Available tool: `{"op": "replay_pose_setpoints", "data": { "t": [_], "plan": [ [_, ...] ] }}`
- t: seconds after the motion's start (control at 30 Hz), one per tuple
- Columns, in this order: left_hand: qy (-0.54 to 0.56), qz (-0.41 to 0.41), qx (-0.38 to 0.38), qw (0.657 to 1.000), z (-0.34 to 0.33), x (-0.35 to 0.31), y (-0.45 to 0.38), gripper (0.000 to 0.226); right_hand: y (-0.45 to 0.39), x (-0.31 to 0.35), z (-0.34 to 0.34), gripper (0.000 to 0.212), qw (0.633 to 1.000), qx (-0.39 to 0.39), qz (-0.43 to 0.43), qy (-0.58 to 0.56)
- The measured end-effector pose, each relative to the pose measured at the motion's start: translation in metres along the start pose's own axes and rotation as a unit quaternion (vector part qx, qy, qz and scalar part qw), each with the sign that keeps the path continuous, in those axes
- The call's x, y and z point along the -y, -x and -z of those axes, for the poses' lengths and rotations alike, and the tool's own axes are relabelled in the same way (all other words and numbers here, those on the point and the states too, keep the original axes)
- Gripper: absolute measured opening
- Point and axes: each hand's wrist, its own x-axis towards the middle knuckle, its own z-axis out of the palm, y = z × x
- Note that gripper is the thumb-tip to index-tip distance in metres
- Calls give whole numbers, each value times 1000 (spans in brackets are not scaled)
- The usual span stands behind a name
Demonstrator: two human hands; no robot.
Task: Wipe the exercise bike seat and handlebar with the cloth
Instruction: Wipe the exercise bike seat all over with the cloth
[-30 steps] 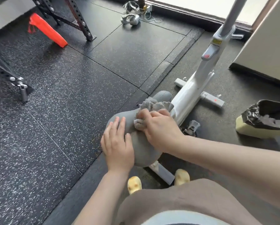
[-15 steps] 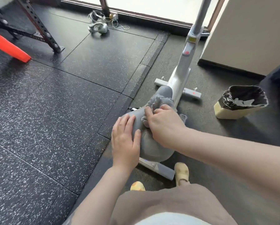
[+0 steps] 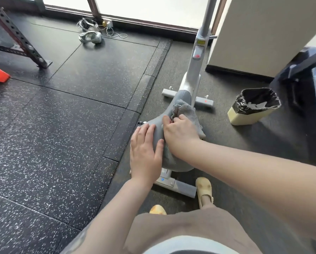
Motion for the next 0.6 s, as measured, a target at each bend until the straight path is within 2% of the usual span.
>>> {"op": "replay_pose_setpoints", "data": {
  "t": [0.17,0.37,0.5,0.6],
  "plan": [
    [12,-23,4,1000,2,6,1,51,22,-5,1,39,999,4,42,-3],
    [18,-11,0,1000,-1,8,0,50,-8,6,6,46,996,66,-65,-10],
    [14,-22,2,1000,-2,11,0,50,26,1,8,40,999,11,34,21],
    [10,-11,1,1000,-4,9,-1,50,18,-5,7,35,998,62,-2,9]
  ]
}}
